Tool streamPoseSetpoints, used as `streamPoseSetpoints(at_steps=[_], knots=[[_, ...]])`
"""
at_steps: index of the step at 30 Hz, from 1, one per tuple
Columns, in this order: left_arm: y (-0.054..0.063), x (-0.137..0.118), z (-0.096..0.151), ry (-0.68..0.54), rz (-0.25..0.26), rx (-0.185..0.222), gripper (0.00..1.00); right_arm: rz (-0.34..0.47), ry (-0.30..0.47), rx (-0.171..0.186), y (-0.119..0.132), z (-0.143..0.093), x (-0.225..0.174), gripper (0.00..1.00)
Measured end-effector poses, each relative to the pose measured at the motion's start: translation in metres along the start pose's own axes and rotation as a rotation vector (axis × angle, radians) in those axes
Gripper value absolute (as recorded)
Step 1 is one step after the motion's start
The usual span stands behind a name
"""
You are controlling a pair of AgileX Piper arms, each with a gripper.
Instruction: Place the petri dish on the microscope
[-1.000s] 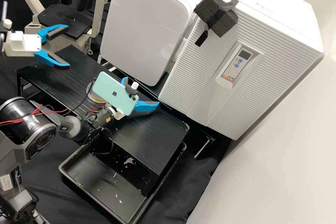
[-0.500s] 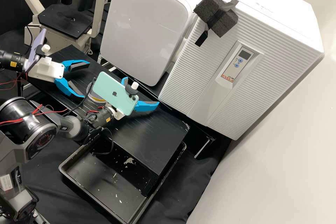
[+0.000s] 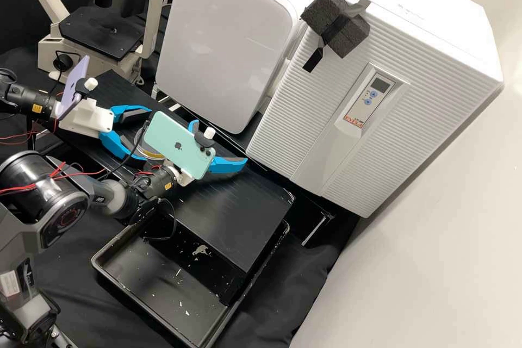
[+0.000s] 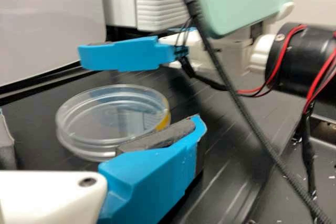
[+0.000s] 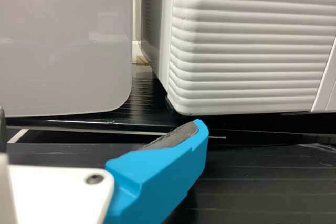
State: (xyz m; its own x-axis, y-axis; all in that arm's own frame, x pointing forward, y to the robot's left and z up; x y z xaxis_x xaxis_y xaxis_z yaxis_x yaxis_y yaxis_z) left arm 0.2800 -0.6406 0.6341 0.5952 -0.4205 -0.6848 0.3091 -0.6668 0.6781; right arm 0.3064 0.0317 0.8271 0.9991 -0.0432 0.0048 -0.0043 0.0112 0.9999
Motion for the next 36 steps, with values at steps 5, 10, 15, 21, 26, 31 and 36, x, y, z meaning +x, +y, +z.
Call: streamPoseSetpoints(at_steps=[5, 10, 15, 21, 26, 31, 36], knots=[[0.000, 0.006, 0.004, 0.002, -0.003, -0.016, 1.00, 0.000, 0.000, 0.000, 0.000, 0.000, 0.000, 1.00], [-0.001, 0.009, 0.003, 0.007, -0.004, -0.016, 1.00, 0.000, 0.000, 0.000, 0.000, 0.000, 0.000, 1.00], [-0.011, 0.015, 0.001, 0.007, -0.013, -0.018, 1.00, 0.000, 0.000, 0.000, 0.000, 0.000, 0.000, 1.00], [-0.018, 0.025, 0.005, 0.011, 0.023, -0.020, 1.00, 0.000, 0.000, 0.000, 0.000, 0.000, 0.000, 1.00], [-0.021, 0.031, 0.008, 0.004, 0.037, -0.016, 1.00, 0.000, 0.000, 0.000, 0.000, 0.000, 0.000, 1.00], [-0.023, 0.033, 0.008, -0.001, 0.044, -0.016, 1.00, 0.000, 0.000, 0.000, 0.000, 0.000, 0.000, 1.00], [-0.023, 0.033, 0.008, 0.000, 0.047, -0.010, 1.00, 0.000, 0.000, 0.000, 0.000, 0.000, 0.000, 1.00]])
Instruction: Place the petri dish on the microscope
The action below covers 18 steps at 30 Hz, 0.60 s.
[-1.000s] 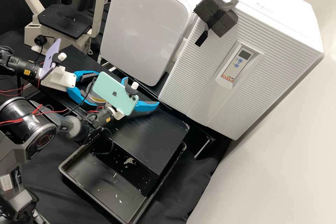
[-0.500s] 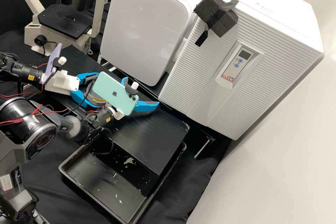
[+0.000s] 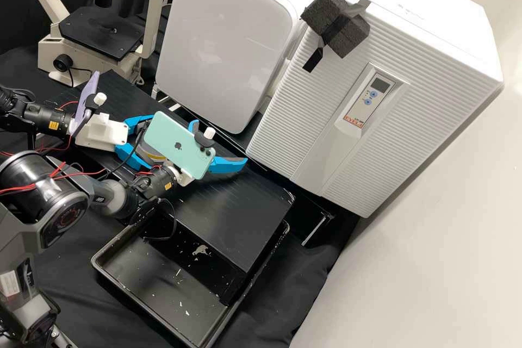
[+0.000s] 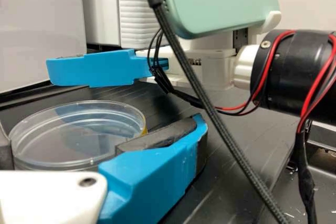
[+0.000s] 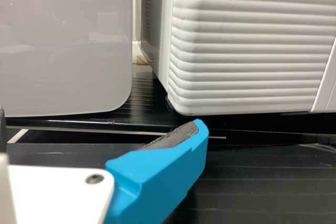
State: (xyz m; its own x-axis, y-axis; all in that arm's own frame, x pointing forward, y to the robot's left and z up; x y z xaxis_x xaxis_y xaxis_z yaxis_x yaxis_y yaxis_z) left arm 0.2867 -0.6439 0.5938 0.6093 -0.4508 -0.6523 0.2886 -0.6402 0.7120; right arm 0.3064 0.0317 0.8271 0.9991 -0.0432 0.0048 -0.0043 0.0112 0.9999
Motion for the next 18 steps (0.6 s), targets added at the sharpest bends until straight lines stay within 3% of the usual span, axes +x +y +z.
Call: streamPoseSetpoints(at_steps=[3, 4, 18], knots=[[-0.0003, 0.0002, 0.0000, -0.001, 0.002, 0.002, 1.00, 0.000, 0.000, 0.000, 0.0000, 0.0000, 0.0000, 1.00], [-0.0010, 0.0005, -0.0003, 0.000, 0.002, 0.003, 0.00, 0.000, 0.000, 0.000, 0.0000, 0.0000, 0.0000, 1.00], [-0.0051, -0.0022, -0.0014, -0.011, 0.036, 0.018, 0.00, 0.000, 0.000, 0.000, 0.0000, 0.0000, 0.0000, 1.00]])
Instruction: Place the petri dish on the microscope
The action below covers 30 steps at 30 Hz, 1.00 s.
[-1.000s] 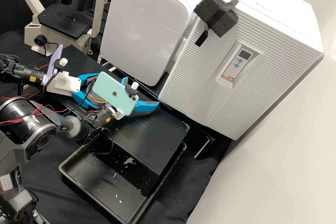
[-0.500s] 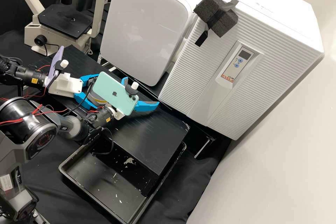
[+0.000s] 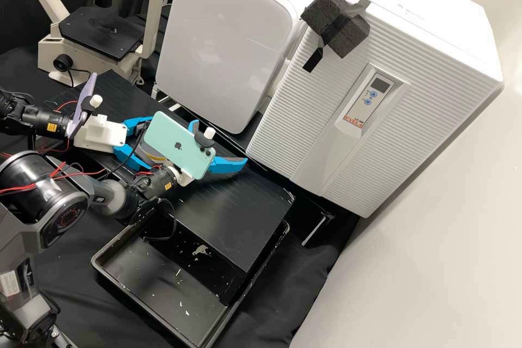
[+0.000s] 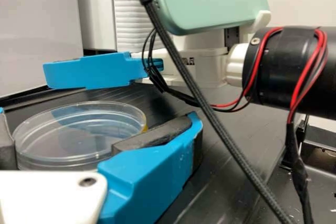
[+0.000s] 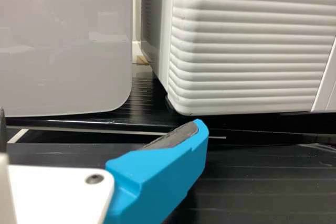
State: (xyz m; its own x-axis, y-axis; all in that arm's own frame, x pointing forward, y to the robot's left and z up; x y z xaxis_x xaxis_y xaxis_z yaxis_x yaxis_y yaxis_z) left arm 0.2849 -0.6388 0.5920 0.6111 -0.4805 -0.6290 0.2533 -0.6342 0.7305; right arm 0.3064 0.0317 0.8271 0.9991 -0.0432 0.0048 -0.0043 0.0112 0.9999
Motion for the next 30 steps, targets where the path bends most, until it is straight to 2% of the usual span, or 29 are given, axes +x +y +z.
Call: streamPoseSetpoints(at_steps=[17, 30], knots=[[-0.0013, -0.0026, 0.0020, -0.038, 0.015, 0.044, 0.00, 0.000, 0.000, 0.000, 0.0000, 0.0000, 0.0000, 1.00], [-0.0018, -0.0042, 0.0014, -0.050, 0.023, 0.053, 0.00, 0.000, 0.000, 0.000, 0.0000, 0.0000, 0.0000, 1.00]])
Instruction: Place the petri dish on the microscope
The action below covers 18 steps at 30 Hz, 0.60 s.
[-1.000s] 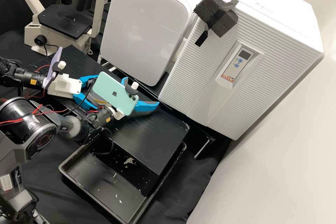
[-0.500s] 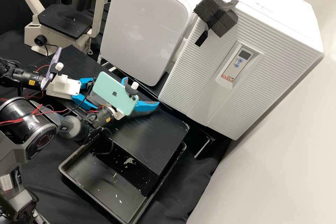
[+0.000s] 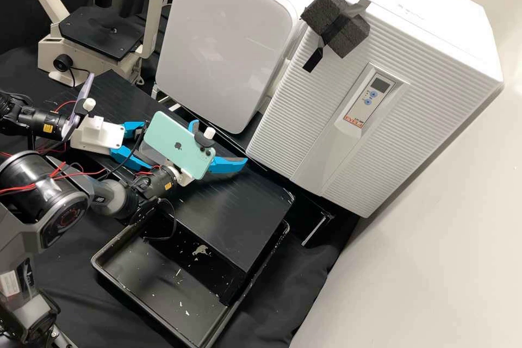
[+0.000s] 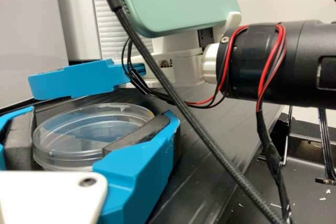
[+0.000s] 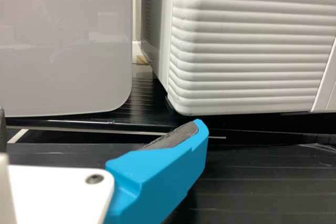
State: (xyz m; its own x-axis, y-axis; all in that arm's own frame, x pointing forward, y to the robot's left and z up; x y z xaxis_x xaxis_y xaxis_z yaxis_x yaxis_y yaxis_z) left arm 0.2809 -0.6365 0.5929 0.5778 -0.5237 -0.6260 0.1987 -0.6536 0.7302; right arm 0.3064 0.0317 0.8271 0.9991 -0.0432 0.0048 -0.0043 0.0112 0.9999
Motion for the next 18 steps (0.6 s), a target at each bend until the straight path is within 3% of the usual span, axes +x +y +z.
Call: streamPoseSetpoints(at_steps=[10, 18], knots=[[0.001, -0.010, -0.009, 0.006, -0.001, -0.001, 0.00, 0.000, 0.000, 0.000, 0.000, 0.000, 0.000, 1.00], [0.014, -0.041, -0.038, 0.106, -0.001, -0.027, 0.00, 0.000, 0.000, 0.000, 0.000, 0.000, 0.000, 1.00]])
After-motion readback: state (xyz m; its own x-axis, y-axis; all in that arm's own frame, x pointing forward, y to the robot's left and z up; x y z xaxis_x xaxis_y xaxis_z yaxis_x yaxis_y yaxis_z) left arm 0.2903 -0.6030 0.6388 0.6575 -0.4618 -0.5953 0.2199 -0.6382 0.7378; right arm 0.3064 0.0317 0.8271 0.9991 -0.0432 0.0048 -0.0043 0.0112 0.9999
